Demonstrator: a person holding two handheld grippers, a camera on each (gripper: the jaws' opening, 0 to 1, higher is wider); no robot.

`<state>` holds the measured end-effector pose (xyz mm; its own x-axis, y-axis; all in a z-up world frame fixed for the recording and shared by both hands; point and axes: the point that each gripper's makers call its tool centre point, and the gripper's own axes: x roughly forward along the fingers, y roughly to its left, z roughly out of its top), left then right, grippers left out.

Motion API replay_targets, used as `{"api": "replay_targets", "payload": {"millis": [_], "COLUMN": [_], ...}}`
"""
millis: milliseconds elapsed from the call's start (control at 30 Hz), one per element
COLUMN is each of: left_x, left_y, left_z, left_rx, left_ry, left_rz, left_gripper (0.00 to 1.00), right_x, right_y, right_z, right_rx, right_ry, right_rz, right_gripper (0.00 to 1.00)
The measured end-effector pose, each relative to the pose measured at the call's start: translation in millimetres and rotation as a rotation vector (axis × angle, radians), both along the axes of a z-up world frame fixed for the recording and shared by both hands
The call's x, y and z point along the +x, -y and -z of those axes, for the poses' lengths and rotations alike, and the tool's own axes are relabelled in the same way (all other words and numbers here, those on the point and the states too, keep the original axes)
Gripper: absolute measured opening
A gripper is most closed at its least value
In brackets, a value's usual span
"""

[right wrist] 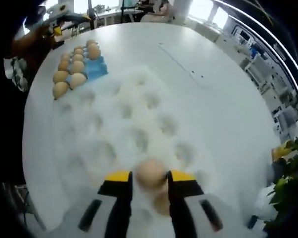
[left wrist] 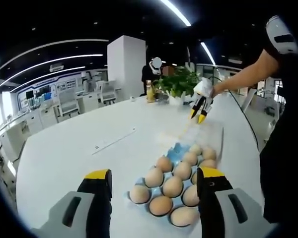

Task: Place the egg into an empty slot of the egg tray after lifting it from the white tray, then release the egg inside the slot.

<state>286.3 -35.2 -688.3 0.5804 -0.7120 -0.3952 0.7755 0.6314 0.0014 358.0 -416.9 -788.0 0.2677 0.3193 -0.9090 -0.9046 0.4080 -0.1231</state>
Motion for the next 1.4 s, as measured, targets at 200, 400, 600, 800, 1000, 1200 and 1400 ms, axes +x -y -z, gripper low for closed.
{"api": "replay_targets", "payload": {"millis": [200,400,600,800,1000,1200,1400], "left_x": [0.3,0.8,1.4,1.7,3.2,2.8,1.5], "left_y": [0.1,-2.6,-3.0,-5.1,-4.4,-3.1,-4.5], "left_z": [0.5,0.8,-0.5,-0.5,-1.2,-0.2,-2.2], "left_rx": [0.001,0.004,0.002,0.002,-0.001,0.004,0.0], "left_ry": [-0.002,-0.004,-0.001,-0.001,0.002,0.002,0.006], "left_rz": [0.0,-0.005,-0.005,-0.008,-0.007,-0.002,-0.006], "left_gripper": [0.7,0.7,0.7,0.7,0.7,0.7,0.7], "right_x": [1.2,1.0,1.2,-1.8,0.0,-8.3,-12.9], "right_y": [0.5,2.8,2.6,2.1,-11.9,-28.3,-36.2], "right_z": [5.7,7.3,6.3,-3.9,-37.0,-41.0,-34.5], "right_rx": [-0.026,0.008,0.003,-0.002,0.122,0.135,0.127], "right_ry": [-0.058,-0.098,-0.082,-0.044,-0.01,-0.008,-0.026], "right_rz": [-0.01,-0.001,0.054,0.051,0.089,0.048,0.017], "right_gripper": [0.29,0.29,0.26,0.25,0.25,0.25,0.25]}}
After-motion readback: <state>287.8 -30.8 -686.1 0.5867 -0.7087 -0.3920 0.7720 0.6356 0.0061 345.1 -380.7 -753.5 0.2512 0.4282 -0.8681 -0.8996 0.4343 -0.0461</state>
